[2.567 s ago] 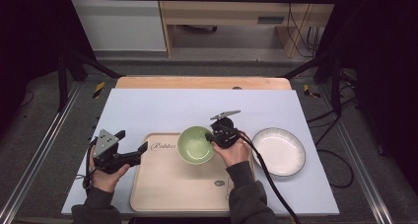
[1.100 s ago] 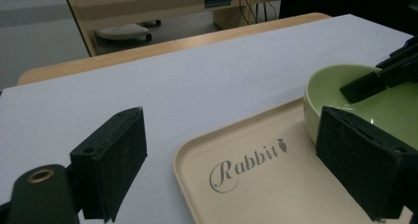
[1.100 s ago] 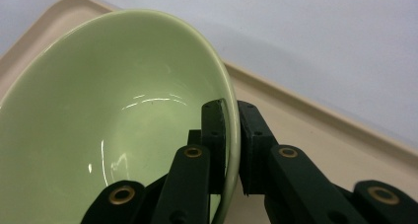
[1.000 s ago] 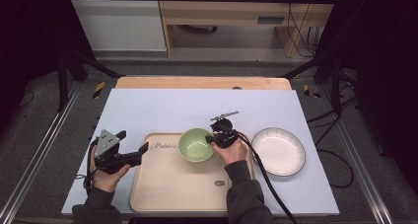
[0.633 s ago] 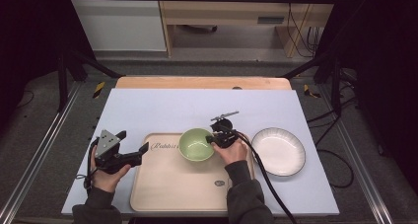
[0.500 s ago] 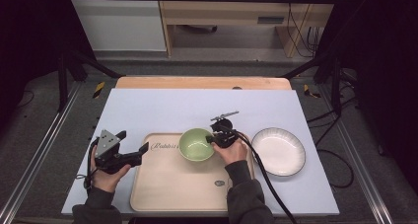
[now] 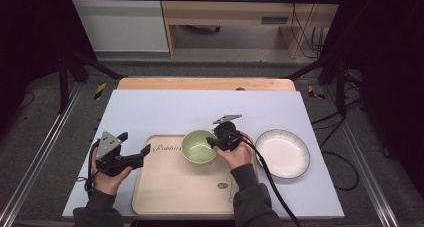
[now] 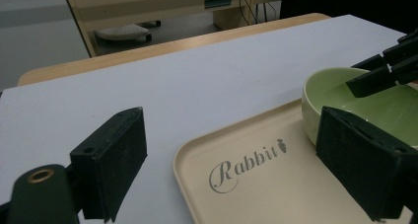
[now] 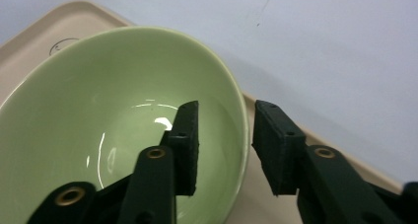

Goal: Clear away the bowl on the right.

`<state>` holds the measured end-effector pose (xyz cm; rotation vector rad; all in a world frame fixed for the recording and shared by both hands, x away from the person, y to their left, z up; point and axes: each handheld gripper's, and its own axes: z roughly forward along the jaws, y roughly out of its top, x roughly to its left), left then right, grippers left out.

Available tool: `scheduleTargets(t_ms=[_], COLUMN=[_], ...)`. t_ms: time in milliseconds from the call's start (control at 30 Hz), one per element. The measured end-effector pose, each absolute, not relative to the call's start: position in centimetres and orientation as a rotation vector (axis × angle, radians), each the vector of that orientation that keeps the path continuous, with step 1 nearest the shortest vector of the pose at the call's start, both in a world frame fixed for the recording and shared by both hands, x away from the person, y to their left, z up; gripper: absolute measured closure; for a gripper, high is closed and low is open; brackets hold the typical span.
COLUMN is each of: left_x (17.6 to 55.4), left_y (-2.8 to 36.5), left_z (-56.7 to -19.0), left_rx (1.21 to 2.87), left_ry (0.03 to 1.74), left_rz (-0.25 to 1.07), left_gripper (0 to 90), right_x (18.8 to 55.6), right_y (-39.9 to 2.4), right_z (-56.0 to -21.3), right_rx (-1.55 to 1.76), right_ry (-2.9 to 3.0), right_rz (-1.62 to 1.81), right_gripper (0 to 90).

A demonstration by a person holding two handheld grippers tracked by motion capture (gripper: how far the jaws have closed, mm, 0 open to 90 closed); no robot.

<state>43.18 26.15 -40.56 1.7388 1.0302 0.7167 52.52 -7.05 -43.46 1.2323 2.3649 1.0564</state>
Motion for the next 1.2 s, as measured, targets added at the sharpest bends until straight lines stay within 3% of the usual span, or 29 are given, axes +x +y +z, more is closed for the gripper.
scheduleTargets(t_ms=[567, 1200], left_x=[43.2, 43.2], left_y=[26.1, 26.1], left_z=[-40.6, -40.8], left_rx=[1.740, 1.749], left_ry=[1.034, 1.038], left_rz=[0.714, 0.712], left_gripper=[11.5, 11.2], right_x=[49.9, 46.5], right_y=[-9.1, -12.9], right_z=[-40.6, -39.2], right_rx=[1.095, 1.046], right_ry=[2.239, 2.111], right_rz=[1.231, 1.394], right_gripper=[23.5, 19.1])
